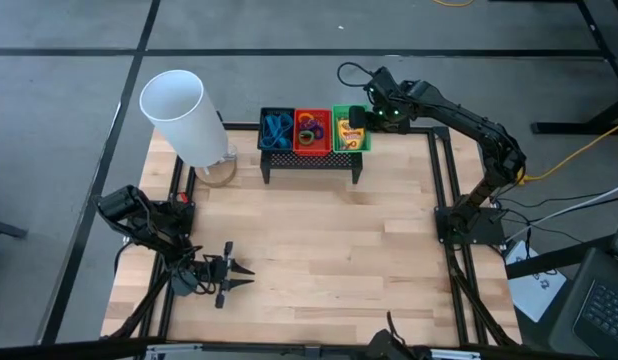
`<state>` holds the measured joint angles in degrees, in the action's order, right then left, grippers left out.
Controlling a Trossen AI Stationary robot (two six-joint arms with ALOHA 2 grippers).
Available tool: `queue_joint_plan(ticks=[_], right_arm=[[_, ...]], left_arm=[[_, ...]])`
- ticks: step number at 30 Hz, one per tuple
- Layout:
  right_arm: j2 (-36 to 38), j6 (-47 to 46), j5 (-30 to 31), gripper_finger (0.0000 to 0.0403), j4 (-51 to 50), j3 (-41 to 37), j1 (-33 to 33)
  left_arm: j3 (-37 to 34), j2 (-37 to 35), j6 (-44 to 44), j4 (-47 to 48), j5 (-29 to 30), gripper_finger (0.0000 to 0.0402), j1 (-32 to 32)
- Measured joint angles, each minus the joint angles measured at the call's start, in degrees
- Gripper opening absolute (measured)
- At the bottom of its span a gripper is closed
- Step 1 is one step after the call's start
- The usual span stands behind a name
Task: Pick & Place Office Desk Supplies
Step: Put the green bin filled with crayon boxes on the shelf
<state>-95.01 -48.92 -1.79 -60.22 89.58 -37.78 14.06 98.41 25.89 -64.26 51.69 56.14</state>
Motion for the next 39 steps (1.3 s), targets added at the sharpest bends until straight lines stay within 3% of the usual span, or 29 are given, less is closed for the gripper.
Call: queue_joint_plan(ticks=[17, 39], right_arm=[[0.1, -0.1, 0.7, 0.0137, 0.3, 0.0, 0.0], [0.1, 1.9, 0.9, 0.0144, 2.0, 0.0, 0.4]], left_arm=[[0.0, 0.0, 0.5, 0.2, -0.4, 0.0088, 0.0], [0.0, 0.0, 0.5, 0.3, -0.4, 0.0088, 0.0]])
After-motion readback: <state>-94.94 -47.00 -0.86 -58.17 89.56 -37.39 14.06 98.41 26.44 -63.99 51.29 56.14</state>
